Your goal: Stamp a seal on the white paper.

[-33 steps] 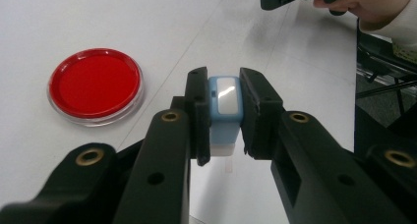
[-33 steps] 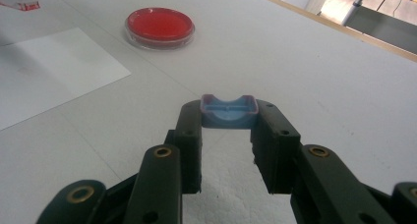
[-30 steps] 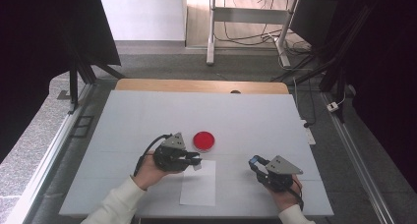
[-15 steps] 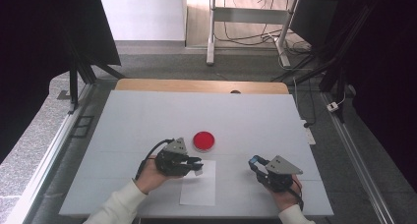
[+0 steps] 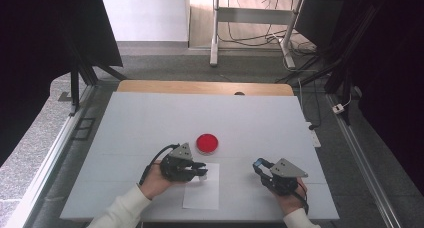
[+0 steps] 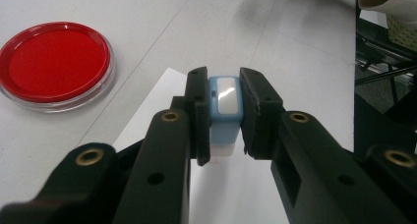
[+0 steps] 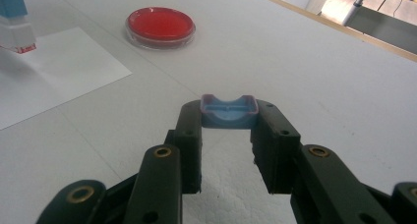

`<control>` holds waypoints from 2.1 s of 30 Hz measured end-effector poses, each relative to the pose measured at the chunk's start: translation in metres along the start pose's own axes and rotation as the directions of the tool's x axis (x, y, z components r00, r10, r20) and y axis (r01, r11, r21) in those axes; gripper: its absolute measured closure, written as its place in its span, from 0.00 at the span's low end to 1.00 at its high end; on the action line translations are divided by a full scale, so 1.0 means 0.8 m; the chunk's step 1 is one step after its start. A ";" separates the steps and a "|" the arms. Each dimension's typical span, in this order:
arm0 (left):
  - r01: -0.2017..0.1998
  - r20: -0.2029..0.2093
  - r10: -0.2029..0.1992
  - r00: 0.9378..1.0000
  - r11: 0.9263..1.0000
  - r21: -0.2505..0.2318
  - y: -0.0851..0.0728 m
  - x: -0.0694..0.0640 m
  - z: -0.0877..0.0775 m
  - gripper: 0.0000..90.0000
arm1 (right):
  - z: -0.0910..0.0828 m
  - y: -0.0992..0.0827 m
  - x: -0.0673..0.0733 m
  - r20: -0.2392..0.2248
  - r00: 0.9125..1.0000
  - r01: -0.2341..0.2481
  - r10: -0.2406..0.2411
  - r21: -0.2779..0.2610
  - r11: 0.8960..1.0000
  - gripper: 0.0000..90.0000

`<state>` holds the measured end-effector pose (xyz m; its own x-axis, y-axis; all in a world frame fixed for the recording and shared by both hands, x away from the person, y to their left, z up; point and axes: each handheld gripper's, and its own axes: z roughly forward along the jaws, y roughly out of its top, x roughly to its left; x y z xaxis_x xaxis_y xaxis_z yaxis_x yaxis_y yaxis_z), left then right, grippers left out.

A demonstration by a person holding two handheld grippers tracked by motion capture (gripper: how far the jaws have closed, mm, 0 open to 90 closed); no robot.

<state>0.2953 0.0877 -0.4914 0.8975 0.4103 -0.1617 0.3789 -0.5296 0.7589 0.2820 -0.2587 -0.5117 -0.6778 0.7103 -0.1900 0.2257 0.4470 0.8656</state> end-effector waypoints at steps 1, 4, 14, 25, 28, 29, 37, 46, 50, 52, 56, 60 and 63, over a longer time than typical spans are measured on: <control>0.002 -0.003 -0.002 1.000 1.000 -0.002 -0.001 0.000 0.001 0.83 | 0.000 0.000 0.000 0.000 1.000 0.000 0.000 0.000 1.000 0.73; 0.003 -0.004 -0.003 1.000 1.000 0.003 -0.003 0.000 0.004 0.83 | 0.000 0.000 0.000 0.000 1.000 0.002 -0.002 0.002 1.000 0.73; 0.000 -0.004 0.000 1.000 1.000 0.018 -0.005 -0.001 0.010 0.83 | 0.000 0.000 0.000 -0.001 1.000 0.000 0.000 -0.001 1.000 0.73; 0.003 -0.009 -0.002 1.000 1.000 0.029 -0.008 0.001 0.015 0.83 | 0.000 0.000 0.000 -0.002 1.000 -0.002 0.002 -0.005 1.000 0.73; -0.005 -0.006 0.006 1.000 0.999 0.037 -0.008 0.000 0.016 0.83 | 0.000 0.000 0.000 -0.003 1.000 -0.002 0.002 -0.005 1.000 0.73; -0.008 -0.007 0.008 1.000 0.999 0.038 -0.008 -0.001 0.016 0.83 | 0.000 0.000 0.000 -0.001 1.000 0.000 0.000 0.000 1.000 0.73; -0.017 -0.012 0.017 1.000 0.999 0.048 -0.009 -0.002 0.019 0.83 | 0.000 0.000 0.000 -0.002 1.000 -0.001 0.001 -0.005 1.000 0.73; -0.023 -0.016 0.024 1.000 0.998 0.054 -0.010 -0.004 0.020 0.83 | 0.000 0.000 0.000 0.000 1.000 0.001 -0.001 0.000 1.000 0.73; -0.023 -0.015 0.024 1.000 0.998 0.054 -0.010 -0.004 0.020 0.83 | 0.000 0.000 0.000 -0.001 1.000 0.000 0.000 -0.004 1.000 0.73; -0.034 -0.024 0.036 0.999 0.998 0.061 -0.010 -0.005 0.020 0.83 | 0.000 0.000 0.000 -0.001 1.000 0.000 0.000 -0.004 1.000 0.73; -0.071 -0.046 0.075 0.996 0.994 0.077 -0.009 -0.012 0.021 0.83 | 0.000 0.000 0.000 -0.002 1.000 -0.001 0.001 -0.004 1.000 0.73; -0.077 -0.049 0.082 0.995 0.993 0.084 -0.009 -0.014 0.021 0.83 | 0.000 0.000 0.000 0.000 1.000 0.001 -0.001 0.000 1.000 0.73; -0.074 -0.045 0.078 0.996 0.994 0.086 -0.009 -0.013 0.021 0.83 | 0.000 0.000 0.000 0.000 1.000 0.001 -0.001 -0.001 1.000 0.73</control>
<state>0.2872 0.0752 -0.5057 0.9132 0.4009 -0.0735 0.3296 -0.6201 0.7119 0.2819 -0.2589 -0.5118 -0.6779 0.7100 -0.1906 0.2249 0.4471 0.8657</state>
